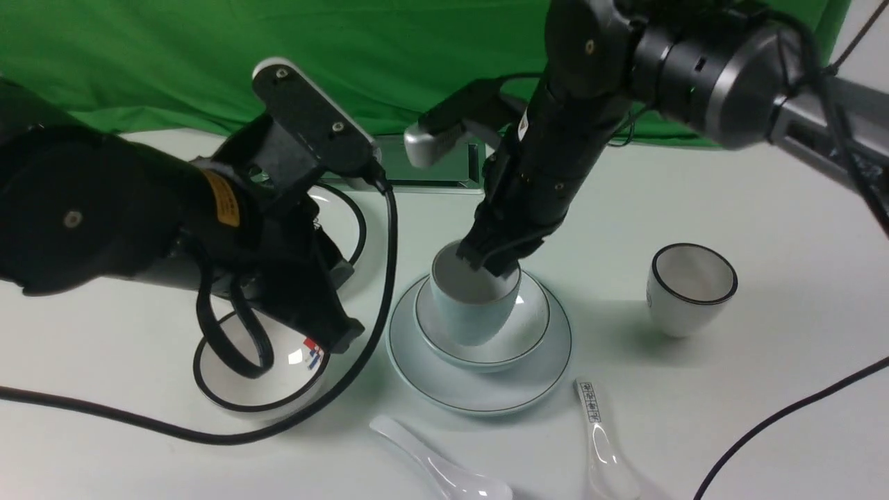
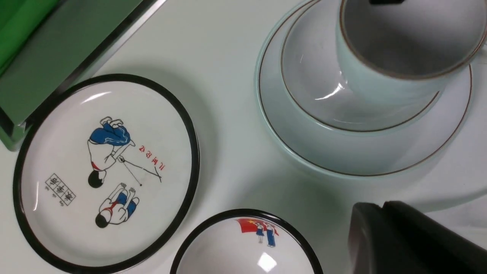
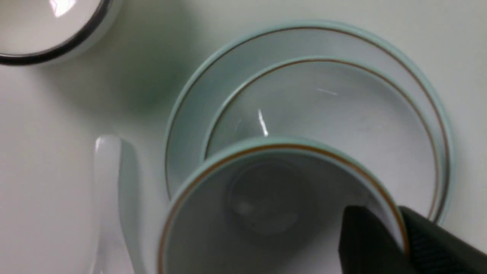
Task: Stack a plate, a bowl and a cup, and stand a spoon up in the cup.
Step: Use the right arm to put the blue teacup into the blue rice bowl in the middle
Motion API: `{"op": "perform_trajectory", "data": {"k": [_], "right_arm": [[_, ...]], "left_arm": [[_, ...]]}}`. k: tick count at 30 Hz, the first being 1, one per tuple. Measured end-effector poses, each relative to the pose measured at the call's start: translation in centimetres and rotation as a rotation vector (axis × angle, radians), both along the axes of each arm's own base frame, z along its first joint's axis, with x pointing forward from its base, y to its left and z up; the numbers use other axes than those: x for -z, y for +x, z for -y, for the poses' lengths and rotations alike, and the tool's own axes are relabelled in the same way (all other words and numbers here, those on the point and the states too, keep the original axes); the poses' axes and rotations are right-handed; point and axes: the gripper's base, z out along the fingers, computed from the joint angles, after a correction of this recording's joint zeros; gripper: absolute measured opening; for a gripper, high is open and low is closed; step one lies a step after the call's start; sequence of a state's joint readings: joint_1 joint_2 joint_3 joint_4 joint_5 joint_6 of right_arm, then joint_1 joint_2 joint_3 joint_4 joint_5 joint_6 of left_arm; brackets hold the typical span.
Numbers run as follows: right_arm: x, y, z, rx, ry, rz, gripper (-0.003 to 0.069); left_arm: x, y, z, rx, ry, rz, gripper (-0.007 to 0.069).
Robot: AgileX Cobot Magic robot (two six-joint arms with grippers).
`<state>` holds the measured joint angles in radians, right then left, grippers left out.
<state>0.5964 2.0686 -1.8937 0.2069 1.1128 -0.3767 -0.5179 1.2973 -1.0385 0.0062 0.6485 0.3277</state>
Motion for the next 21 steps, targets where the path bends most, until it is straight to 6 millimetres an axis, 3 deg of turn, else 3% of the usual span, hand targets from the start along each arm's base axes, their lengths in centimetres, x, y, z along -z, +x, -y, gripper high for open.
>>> {"op": "perform_trajectory", "data": {"k": [2,6,15,17,20,21], "right_arm": [[1.7,0.5,-0.2,-0.001,-0.021,-0.016,0.0081],[3.1,1.2,-0.3,0.008,-0.022,-0.014,0.0081],[3.6,1.8,-0.4,0.015,-0.018,0.013,0.0106],[3.6,1.8,-0.3,0.014,-0.022,0.013,0.0162],[3.4,1.6,-0.2,0.022,-0.033,-0.007,0.0324],[3.4,1.6,-0.2,0.023,-0.034,-0.01,0.0334]], "left_arm": [[0.0,0.0,0.0,0.0,0.0,0.0,-0.0029],[0.0,0.0,0.0,0.0,0.0,0.0,-0.0029],[0.0,0.0,0.0,0.0,0.0,0.0,-0.0029],[0.0,0.0,0.0,0.0,0.0,0.0,-0.0029],[0.0,0.0,0.0,0.0,0.001,-0.002,-0.0029],[0.0,0.0,0.0,0.0,0.001,-0.002,-0.0029]]}}
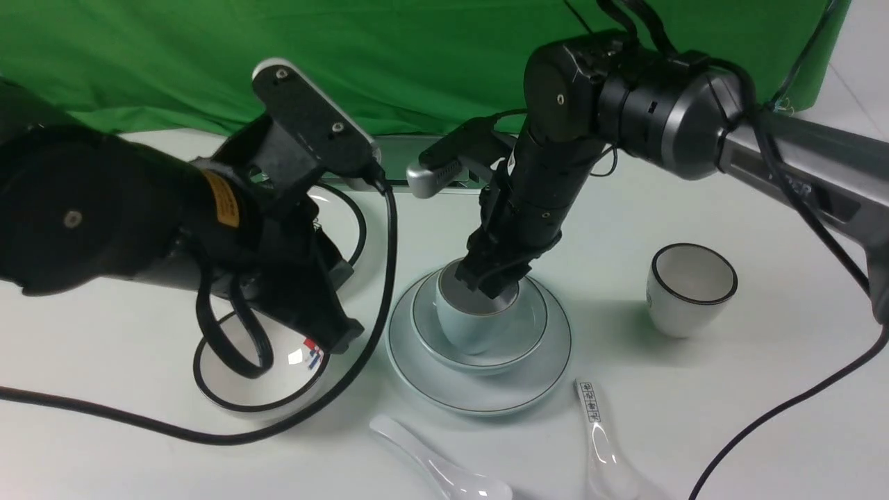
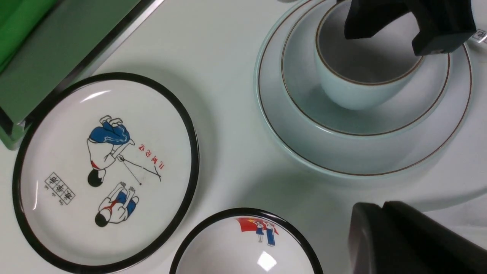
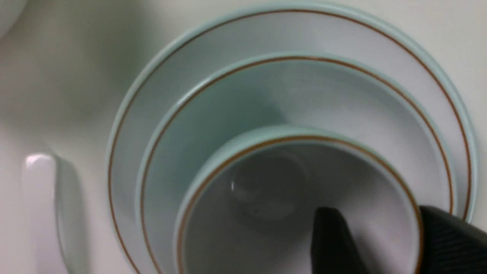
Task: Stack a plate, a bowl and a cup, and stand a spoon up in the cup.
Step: Use the right arm to put the blue teacup into the blue rice bowl in the middle, then use the right arm to grab a blue soup spoon
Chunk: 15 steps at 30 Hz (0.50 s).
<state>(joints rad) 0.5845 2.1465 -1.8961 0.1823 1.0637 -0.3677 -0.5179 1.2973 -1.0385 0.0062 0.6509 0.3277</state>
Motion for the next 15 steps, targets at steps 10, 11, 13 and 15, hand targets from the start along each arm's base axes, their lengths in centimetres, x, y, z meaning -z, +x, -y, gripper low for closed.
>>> {"op": "perform_trajectory", "data": {"k": [10,11,13,15], "right_arm": [[-7.3,-3.4,1.9,-0.015,0.021,0.022,0.0477],[-8.0,-4.1,2.0,-0.023,0.027,0.031,0.0475],[-8.9,-5.6,1.9,-0.046,0.032,0.036,0.0473],[-8.9,-7.4,1.2,-0.087,0.025,0.022,0.0472]], "left_arm": [[-1.7,-2.1,-1.4,-0.075,-0.046,-0.019,-0.0029],[-2.0,-2.7,-1.7,-0.082,-0.054,-0.018,-0.0029],[-2.1,-4.1,-2.5,-0.086,-0.073,-0.01,-0.0029],[-2.1,-5.7,-3.2,-0.088,-0.105,0.0,-0.0029]]}}
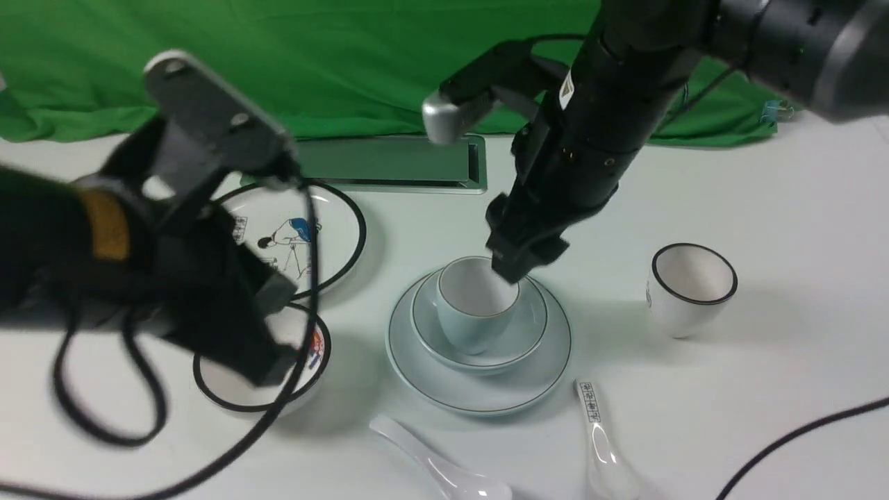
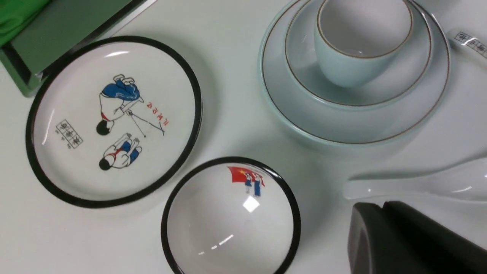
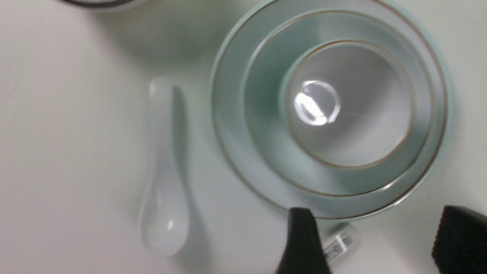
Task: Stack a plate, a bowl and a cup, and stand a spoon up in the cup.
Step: Use the right arm to grab a blue soup spoon
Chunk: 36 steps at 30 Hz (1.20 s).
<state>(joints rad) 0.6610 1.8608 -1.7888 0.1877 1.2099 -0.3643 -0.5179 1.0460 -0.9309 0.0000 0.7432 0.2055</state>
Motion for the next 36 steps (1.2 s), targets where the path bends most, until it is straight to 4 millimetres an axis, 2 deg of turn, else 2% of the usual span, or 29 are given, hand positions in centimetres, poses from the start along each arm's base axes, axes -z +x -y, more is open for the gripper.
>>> {"op": "perform_trajectory", "data": {"k": [3,7,11,15,23,31,33,36], "right_arm": [[1.4,-2.3,-1.7,-0.071,-0.02,-0.034,0.0472],[3.8,-4.4,-4.5,-0.163,-0.013,-0.02,0.0472],[6.4,-5.4,-7.2,-0.235,0.0,0.004,0.0472],[9.1,-5.2,-8.8,-0.261,-0.008,0.003,0.0472],[13.5,-4.4,-9.6,-0.261,-0.069,-0.04,0.0472],[15.0,-4.2,-9.9,-0.25,-0.08,-0.052,0.0465],[15.2,-4.1,-9.9,-0.241,-0.083,-0.057,0.043],[15.6,-4.1,-10.0,-0.236,-0.089,-0.064,0.0311]], "left_arm": [[0.7,-2.2,-1.1,-0.003,-0.046,0.029,-0.0029],[1.7,-4.3,-2.1,-0.005,-0.099,0.063,-0.0029],[1.9,-5.9,-2.9,-0.005,-0.14,0.092,-0.0029],[1.6,-6.8,-3.3,-0.004,-0.163,0.106,-0.0029],[2.3,-7.6,-3.6,0.002,-0.119,0.008,-0.0029],[2.6,-7.8,-3.7,0.004,-0.101,-0.026,-0.0029],[2.6,-7.8,-3.7,0.004,-0.103,-0.029,-0.0029],[2.6,-7.8,-3.7,0.004,-0.102,-0.032,-0.0029]]}}
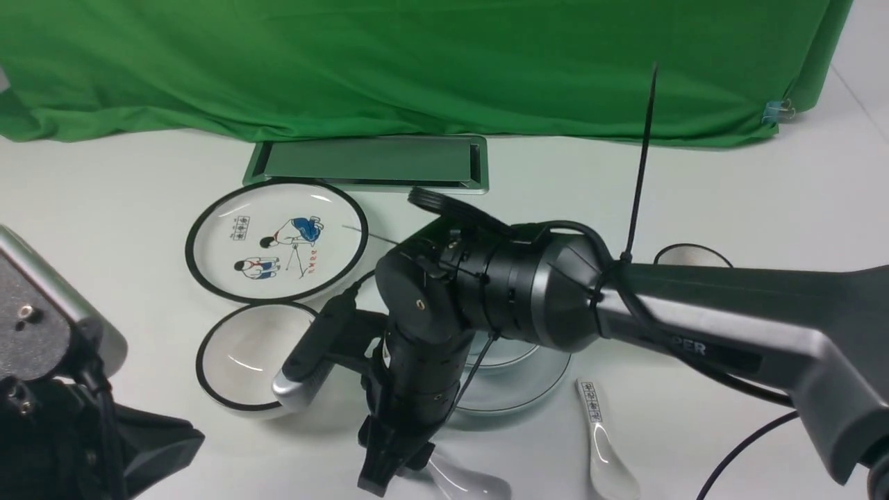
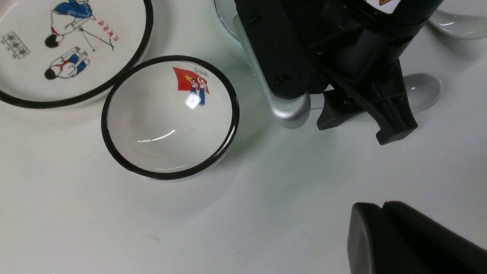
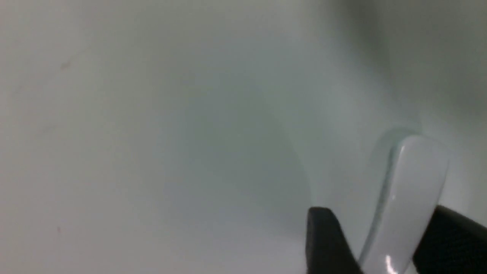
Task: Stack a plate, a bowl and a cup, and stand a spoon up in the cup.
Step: Use the right arm to grab a blue soup spoon, then use the right arm to put the blue soup spoon into the blue teacup in the middle
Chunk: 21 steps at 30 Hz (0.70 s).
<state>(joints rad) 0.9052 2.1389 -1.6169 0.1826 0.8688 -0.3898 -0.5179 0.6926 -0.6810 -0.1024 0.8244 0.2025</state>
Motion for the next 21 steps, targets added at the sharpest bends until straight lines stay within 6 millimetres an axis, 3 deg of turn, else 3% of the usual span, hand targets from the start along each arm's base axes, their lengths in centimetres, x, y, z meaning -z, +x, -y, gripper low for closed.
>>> {"op": "perform_trajectory", "data": {"k": [5,8,11,14,15,18,21], "right_arm": [[0.2,-0.1,0.1,0.007,-0.016,-0.014,0.018],[-0.2,-0.3,0.4,0.01,-0.045,-0.041,0.0169],[-2.3,-0.7,0.8,0.015,-0.038,-0.039,0.0169],[-8.2,-1.2,2.0,0.01,0.061,0.071,0.0169],[-8.2,-1.2,2.0,0.01,0.063,0.073,0.0169],[-14.5,-1.2,4.5,0.055,0.25,0.235,0.0169],[-17.4,-0.5,7.5,0.128,0.421,0.41,0.0169]], "left_arm": [[0.0,0.0,0.0,0.001,0.003,-0.006,-0.0029],[0.0,0.0,0.0,0.001,0.003,-0.006,-0.0029],[0.1,-0.1,0.0,0.001,0.005,-0.009,-0.0029],[0.1,-0.1,0.0,0.001,0.007,-0.012,-0.0029],[0.1,-0.1,0.0,0.001,0.007,-0.012,-0.0029],[0.1,-0.1,0.1,0.003,-0.007,-0.02,-0.0029],[0.1,-0.2,0.2,0.005,-0.031,-0.035,-0.0029]]}}
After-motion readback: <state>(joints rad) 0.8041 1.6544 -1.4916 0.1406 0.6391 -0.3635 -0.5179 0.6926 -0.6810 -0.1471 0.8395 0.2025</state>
